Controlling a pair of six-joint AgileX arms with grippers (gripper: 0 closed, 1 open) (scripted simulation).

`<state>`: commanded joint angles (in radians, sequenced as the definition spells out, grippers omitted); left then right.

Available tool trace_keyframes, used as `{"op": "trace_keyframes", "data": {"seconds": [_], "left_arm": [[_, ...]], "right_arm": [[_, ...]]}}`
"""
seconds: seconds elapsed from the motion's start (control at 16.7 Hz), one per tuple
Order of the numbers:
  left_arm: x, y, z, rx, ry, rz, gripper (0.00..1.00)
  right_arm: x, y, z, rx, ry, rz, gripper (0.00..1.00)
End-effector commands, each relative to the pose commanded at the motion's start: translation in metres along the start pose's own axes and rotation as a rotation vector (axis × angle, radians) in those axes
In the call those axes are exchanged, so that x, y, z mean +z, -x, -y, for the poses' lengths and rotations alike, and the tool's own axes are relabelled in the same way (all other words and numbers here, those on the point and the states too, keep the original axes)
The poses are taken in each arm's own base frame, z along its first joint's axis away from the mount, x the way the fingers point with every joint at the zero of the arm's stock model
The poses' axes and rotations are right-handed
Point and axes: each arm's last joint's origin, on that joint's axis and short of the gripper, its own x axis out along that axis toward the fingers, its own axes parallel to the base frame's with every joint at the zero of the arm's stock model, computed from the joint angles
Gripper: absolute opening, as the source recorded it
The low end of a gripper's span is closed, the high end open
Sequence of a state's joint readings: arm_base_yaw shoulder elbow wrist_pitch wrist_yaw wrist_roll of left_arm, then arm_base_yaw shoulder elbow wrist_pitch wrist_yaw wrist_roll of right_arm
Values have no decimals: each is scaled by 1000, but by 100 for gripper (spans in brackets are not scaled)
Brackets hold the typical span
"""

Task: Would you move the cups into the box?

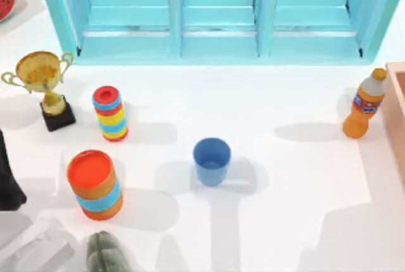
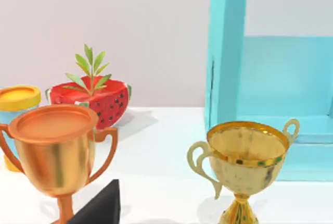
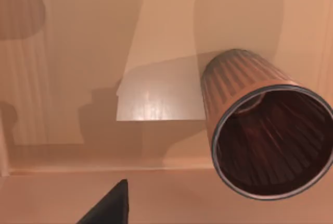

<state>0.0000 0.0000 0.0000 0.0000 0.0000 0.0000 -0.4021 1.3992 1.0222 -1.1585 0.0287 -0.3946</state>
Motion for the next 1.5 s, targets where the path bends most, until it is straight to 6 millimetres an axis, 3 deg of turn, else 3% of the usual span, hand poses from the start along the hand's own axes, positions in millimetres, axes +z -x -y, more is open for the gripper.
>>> {"op": "trace_keyframes", "data": {"seconds": [0.36,0.72,0.9,1.26,1.5], "left_arm": [[0,0,0,0,0,0,100],[0,0,0,0,0,0,100],[0,0,0,0,0,0,100],[0,0,0,0,0,0,100],[0,0,0,0,0,0,100]], "right_arm": [[2,9,2,2,-5,-6,100],[6,76,6,2,-4,-4,100],[3,98,4,0,0,0,100],[6,100,2,-1,1,3,100],[48,101,-25,1,6,10,100]]}}
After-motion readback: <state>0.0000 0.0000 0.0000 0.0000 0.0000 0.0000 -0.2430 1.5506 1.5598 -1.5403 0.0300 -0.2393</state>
